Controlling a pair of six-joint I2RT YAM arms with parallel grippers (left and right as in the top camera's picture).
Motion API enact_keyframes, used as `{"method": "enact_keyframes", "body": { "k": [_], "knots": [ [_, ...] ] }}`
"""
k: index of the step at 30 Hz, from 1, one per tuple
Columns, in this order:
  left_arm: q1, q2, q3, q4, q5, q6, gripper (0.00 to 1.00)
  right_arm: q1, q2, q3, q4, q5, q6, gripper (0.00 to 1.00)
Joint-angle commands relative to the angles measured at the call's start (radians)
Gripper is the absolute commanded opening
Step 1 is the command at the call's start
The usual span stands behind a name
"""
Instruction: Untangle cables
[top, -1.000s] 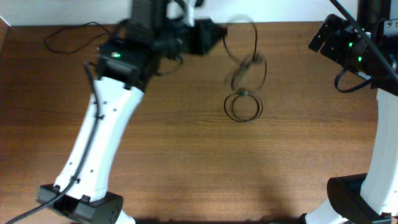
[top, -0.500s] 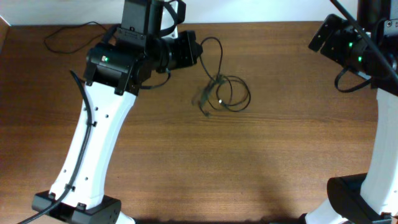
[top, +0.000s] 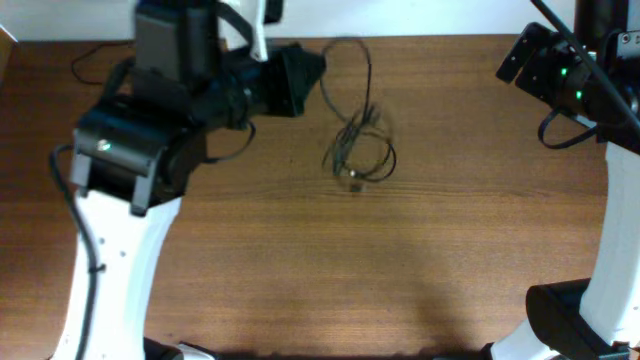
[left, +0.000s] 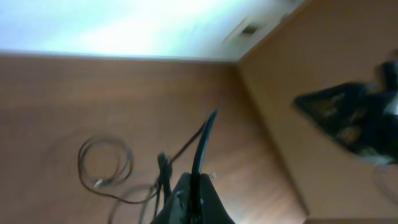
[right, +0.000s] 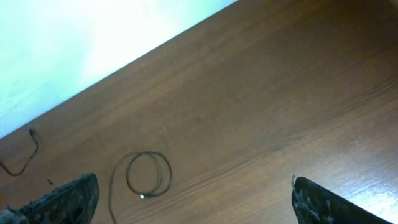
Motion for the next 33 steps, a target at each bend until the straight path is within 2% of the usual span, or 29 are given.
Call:
{"method": "enact_keyframes", "body": {
  "k": [1,5,8,10,12,14,15,18,19,21,22,24,25,26,27,29,30,33],
  "knots": [
    [-0.009,0.052,-0.027,-0.026,-0.115,0.038,0.00,-0.005,-0.002,0.002,-0.006,0.020,-0.007,0.98],
    [-0.005,0.051,-0.026,-0.020,-0.137,0.039,0.00,-0.005,-0.002,0.002,-0.006,0.020,-0.007,0.99],
    [-0.011,0.053,-0.028,-0.090,-0.385,0.037,0.00,-0.005,-0.002,0.002,-0.006,0.020,-0.007,0.98],
    [-0.031,0.071,-0.033,-0.155,-0.651,0.037,0.00,-0.005,-0.002,0.002,-0.006,0.020,-0.007,0.98],
    [-0.038,0.099,-0.033,-0.211,-0.668,0.038,0.00,-0.005,-0.002,0.002,-0.006,0.020,-0.007,0.98],
    [-0.039,0.125,-0.033,-0.238,-0.539,0.039,0.00,-0.005,-0.002,0.002,-0.006,0.020,-0.007,0.98],
    [-0.039,0.134,-0.033,-0.242,-0.365,0.053,0.00,-0.005,-0.002,0.002,-0.006,0.020,-0.007,0.98],
    [0.009,0.134,-0.033,-0.172,0.332,0.166,0.00,-0.005,-0.002,0.002,-0.006,0.020,-0.007,0.98],
    [0.020,0.134,-0.033,-0.140,0.377,0.166,0.00,-0.005,-0.002,0.002,-0.006,0.020,-0.007,0.98],
    [0.032,0.133,-0.033,-0.116,0.262,0.164,0.00,-0.005,-0.002,0.002,-0.006,0.020,-0.007,0.99],
    [0.033,0.132,-0.033,-0.132,0.078,0.130,0.00,-0.005,-0.002,0.002,-0.006,0.020,-0.007,0.98],
    [0.007,0.135,-0.033,-0.202,-0.414,0.043,0.00,-0.005,-0.002,0.002,-0.006,0.020,-0.007,0.98],
    [-0.011,0.138,-0.033,-0.229,-0.578,0.044,0.00,-0.005,-0.002,0.002,-0.006,0.020,-0.007,0.98],
    [-0.027,0.138,-0.033,-0.256,-0.673,0.045,0.00,-0.005,-0.002,0.002,-0.006,0.020,-0.007,0.98],
    [-0.042,0.137,-0.033,-0.283,-0.706,0.045,0.00,-0.005,-0.002,0.002,-0.006,0.020,-0.007,0.98],
    [-0.053,0.129,-0.033,-0.296,-0.526,0.045,0.00,-0.005,-0.002,0.002,-0.006,0.020,-0.007,0.98],
    [-0.051,0.127,-0.033,-0.291,-0.318,0.051,0.00,-0.005,-0.002,0.002,-0.006,0.020,-0.007,0.98],
    [-0.034,0.136,-0.033,-0.236,0.183,0.128,0.00,-0.005,-0.002,0.002,-0.006,0.020,-0.007,0.98]
  ]
}}
